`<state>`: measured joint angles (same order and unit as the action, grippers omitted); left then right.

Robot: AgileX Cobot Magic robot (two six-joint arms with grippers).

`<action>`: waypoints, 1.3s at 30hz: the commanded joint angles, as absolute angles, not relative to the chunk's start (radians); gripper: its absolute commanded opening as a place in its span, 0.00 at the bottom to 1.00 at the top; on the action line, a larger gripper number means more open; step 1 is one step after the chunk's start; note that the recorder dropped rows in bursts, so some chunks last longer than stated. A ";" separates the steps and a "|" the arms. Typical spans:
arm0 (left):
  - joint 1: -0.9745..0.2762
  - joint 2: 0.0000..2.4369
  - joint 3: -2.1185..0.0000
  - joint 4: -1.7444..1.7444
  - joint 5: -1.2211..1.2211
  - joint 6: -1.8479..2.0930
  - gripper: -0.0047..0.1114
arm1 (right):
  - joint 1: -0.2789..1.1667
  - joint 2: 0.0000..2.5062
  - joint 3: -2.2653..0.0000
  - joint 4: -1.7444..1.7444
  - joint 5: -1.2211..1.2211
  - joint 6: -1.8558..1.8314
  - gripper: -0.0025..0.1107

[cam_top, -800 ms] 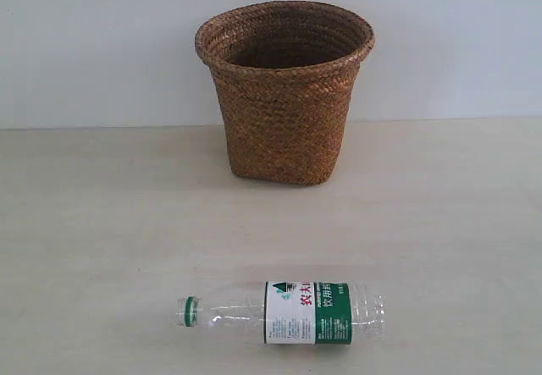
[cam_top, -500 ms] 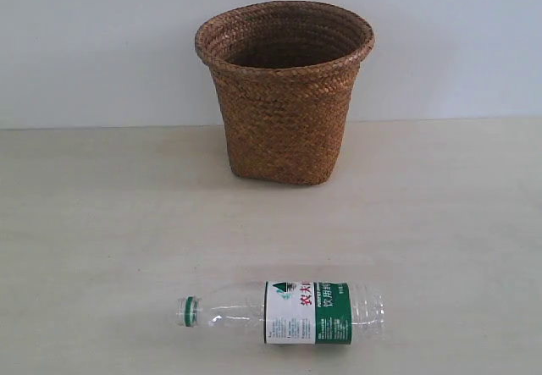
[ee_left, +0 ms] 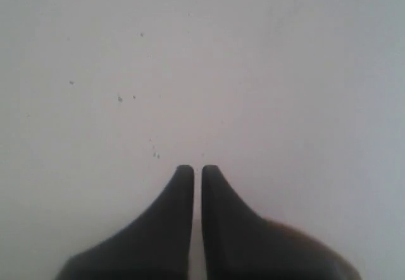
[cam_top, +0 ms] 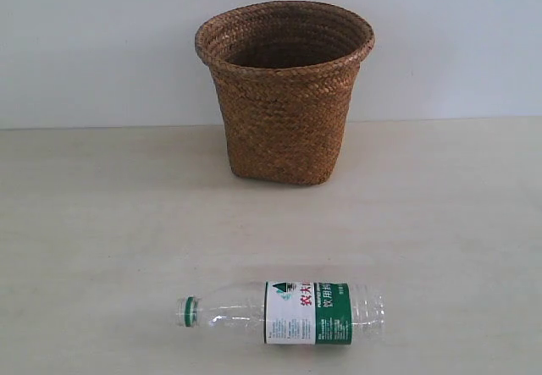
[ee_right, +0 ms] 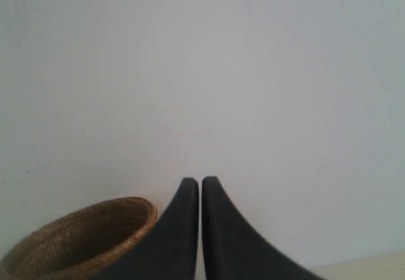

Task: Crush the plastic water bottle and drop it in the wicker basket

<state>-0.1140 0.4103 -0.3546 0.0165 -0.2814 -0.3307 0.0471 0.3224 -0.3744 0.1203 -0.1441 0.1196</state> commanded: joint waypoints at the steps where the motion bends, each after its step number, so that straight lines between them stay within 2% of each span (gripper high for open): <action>1: -0.111 0.621 -0.509 0.160 -0.115 -0.341 0.07 | 0.040 0.492 -0.498 0.117 -0.023 0.032 0.02; 5: -0.118 0.855 -0.676 0.252 0.125 -0.289 0.07 | 0.040 0.696 -0.651 0.117 0.170 -0.076 0.02; 9: -0.179 1.053 -0.806 0.168 0.417 0.041 0.07 | 0.042 0.906 -0.788 0.142 0.430 -0.196 0.02; 17: -0.288 1.268 -0.933 -0.262 0.638 0.673 0.07 | 0.118 1.147 -0.922 0.402 0.705 -0.557 0.02; 23: -0.315 1.400 -1.013 -0.520 0.779 0.977 0.07 | 0.243 1.301 -0.980 0.463 0.774 -0.671 0.02; 33: -0.349 1.586 -1.061 -0.587 0.861 1.215 0.08 | 0.339 1.528 -1.086 0.465 0.875 -0.738 0.02; 35: -0.379 1.615 -1.061 -0.587 0.861 1.262 0.14 | 0.349 1.571 -1.105 0.467 0.887 -0.772 0.02; 36: -0.398 1.629 -1.061 -0.587 0.861 1.291 0.21 | 0.354 1.588 -1.112 0.470 0.890 -0.783 0.02; 38: -0.429 1.651 -1.061 -0.587 0.857 1.350 0.38 | 0.359 1.624 -1.122 0.476 0.894 -0.799 0.02; 39: -0.443 1.661 -1.061 -0.587 0.855 1.373 0.50 | 0.359 1.639 -1.129 0.481 0.896 -0.799 0.02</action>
